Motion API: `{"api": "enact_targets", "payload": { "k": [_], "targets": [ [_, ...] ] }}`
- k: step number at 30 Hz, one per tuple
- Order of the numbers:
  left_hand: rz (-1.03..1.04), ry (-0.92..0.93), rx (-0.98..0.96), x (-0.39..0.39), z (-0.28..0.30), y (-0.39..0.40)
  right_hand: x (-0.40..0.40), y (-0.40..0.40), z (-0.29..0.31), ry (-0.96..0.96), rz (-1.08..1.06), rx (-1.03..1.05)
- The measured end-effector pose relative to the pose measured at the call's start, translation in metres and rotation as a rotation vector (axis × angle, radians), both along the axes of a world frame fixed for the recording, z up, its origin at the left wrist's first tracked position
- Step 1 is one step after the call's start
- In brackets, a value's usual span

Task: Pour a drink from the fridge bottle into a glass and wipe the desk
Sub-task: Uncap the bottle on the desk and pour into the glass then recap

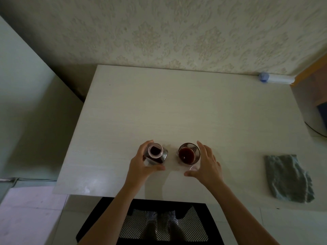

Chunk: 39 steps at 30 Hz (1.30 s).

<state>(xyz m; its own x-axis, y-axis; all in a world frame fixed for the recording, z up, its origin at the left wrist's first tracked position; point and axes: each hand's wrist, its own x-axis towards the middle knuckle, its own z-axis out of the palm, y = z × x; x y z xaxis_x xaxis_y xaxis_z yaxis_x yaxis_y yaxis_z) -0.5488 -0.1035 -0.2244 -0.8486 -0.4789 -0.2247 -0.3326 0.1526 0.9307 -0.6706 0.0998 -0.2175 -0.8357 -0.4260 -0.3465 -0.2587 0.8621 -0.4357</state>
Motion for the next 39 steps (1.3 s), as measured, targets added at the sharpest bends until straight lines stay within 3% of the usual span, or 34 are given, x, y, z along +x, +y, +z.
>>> {"api": "enact_targets", "payload": {
  "k": [5, 21, 26, 29, 35, 39],
  "targets": [
    [0.017, -0.012, -0.044, 0.002, 0.003, 0.003, 0.01, 0.013, -0.012, -0.038, -0.064, 0.109],
    [0.053, -0.074, -0.098, 0.004, 0.007, 0.009, 0.012, 0.012, -0.036, 0.02, -0.18, -0.03],
    [0.044, -0.071, -0.105, 0.005, 0.006, 0.009, -0.003, 0.019, -0.002, 0.187, -0.345, -0.192],
    [0.026, -0.083, -0.162, 0.004, 0.002, 0.007, -0.011, -0.001, 0.037, 0.229, -0.368, -0.517],
    [0.014, -0.108, -0.198, 0.006, 0.001, 0.005, 0.012, -0.062, 0.107, 0.086, -0.066, -0.936],
    [-0.012, -0.107, -0.222, 0.007, 0.001, 0.004, 0.036, -0.081, 0.109, -0.122, 0.099, -0.901]
  ]
}}
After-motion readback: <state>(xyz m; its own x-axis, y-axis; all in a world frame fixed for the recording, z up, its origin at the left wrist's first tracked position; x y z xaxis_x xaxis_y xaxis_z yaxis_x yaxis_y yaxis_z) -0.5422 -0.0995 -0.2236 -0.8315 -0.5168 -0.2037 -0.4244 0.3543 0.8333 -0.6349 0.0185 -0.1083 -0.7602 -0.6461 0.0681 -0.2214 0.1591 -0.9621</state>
